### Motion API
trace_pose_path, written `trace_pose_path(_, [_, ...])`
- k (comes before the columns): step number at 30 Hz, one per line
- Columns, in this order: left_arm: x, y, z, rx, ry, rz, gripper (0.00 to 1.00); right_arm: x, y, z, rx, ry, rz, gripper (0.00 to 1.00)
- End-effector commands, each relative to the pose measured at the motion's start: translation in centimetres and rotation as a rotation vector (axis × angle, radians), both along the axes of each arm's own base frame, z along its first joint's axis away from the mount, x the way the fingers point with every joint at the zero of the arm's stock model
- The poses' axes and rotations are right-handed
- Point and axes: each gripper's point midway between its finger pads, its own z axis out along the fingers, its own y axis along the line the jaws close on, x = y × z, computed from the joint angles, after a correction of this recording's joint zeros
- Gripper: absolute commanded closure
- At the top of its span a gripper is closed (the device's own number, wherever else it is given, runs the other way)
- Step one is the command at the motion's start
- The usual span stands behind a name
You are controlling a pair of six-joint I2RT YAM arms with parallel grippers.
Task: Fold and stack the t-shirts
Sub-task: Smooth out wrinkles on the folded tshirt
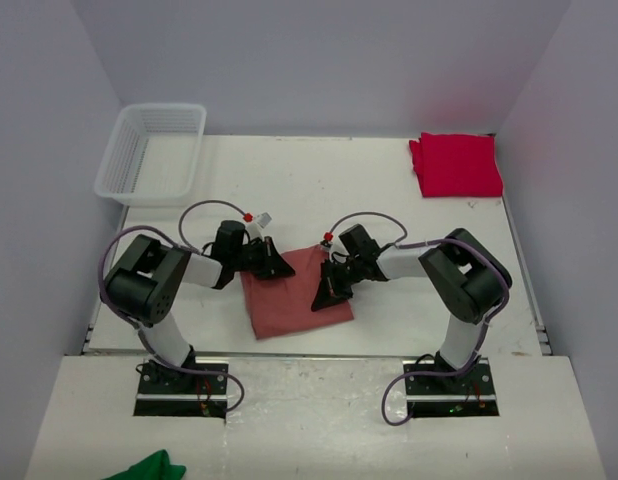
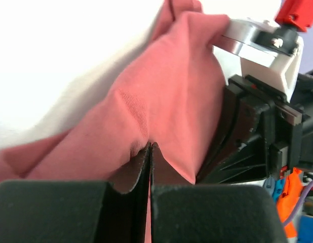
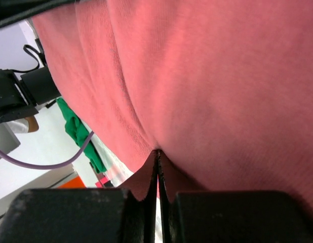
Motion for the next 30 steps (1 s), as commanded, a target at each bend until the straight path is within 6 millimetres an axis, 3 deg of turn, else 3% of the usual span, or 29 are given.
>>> trace_pose_path(1, [2.1, 0.6, 0.5, -0.082, -0.059, 0.010, 1.00, -0.3, -0.2, -1.1, -0.032, 0.013, -0.039, 1.00])
trace_pose_path(5, [3.6, 0.9, -0.2, -0.124, -0.027, 0.035, 1.00, -1.2, -0.6, -2.1, -0.069, 0.039, -0.046, 1.00])
trace_pose_path(10, [5.5, 0.9, 0.8, -0.158, -0.079, 0.035, 1.00, -1.9, -1.1, -2.8, -0.095, 0.055, -0.063, 1.00])
trace_pose_path(21, [9.8, 4.0, 1.0, -0.214, -0.084, 0.127, 1.00, -2.9, -1.5, -3.1, -0.101, 0.071, -0.065, 1.00])
trace_pose_path(30, [9.8, 5.2, 1.5, -0.174, -0.110, 0.158, 1.00, -2.0, -1.8, -2.0, -0.131, -0.041, -0.050, 1.00])
